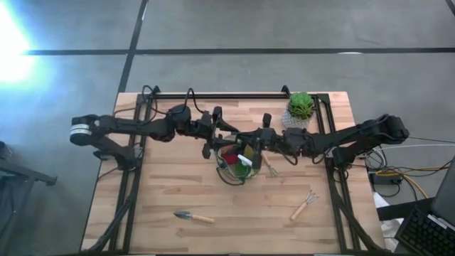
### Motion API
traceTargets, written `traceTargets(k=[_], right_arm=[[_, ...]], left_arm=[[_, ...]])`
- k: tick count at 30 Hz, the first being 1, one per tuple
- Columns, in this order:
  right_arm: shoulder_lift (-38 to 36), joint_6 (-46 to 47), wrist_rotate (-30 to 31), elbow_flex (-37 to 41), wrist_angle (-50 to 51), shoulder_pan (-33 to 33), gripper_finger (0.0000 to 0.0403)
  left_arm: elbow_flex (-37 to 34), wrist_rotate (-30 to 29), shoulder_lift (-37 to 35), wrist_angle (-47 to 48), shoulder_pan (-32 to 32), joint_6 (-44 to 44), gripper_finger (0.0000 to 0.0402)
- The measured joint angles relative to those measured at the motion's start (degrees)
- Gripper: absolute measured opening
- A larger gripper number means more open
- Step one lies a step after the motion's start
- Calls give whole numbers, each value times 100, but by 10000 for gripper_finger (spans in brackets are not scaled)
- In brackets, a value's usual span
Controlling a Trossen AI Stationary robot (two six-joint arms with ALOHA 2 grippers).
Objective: Pick & Place Garden tools in Gardening bag
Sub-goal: Put the green fruit pruner into the light brown gardening bag
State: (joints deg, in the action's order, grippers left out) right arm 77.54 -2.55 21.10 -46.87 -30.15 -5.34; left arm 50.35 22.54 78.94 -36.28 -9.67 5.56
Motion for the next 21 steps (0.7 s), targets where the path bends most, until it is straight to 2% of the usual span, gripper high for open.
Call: traceTargets(k=[12, 21], right_arm=[[-167, 66, 26, 22, 337, 0, 15], [-603, 68, 74, 31, 815, -273, 15]], left_arm=[[2, -69, -312, 999, -7, -322, 223], [-85, -359, -941, 1813, 64, -466, 223]])
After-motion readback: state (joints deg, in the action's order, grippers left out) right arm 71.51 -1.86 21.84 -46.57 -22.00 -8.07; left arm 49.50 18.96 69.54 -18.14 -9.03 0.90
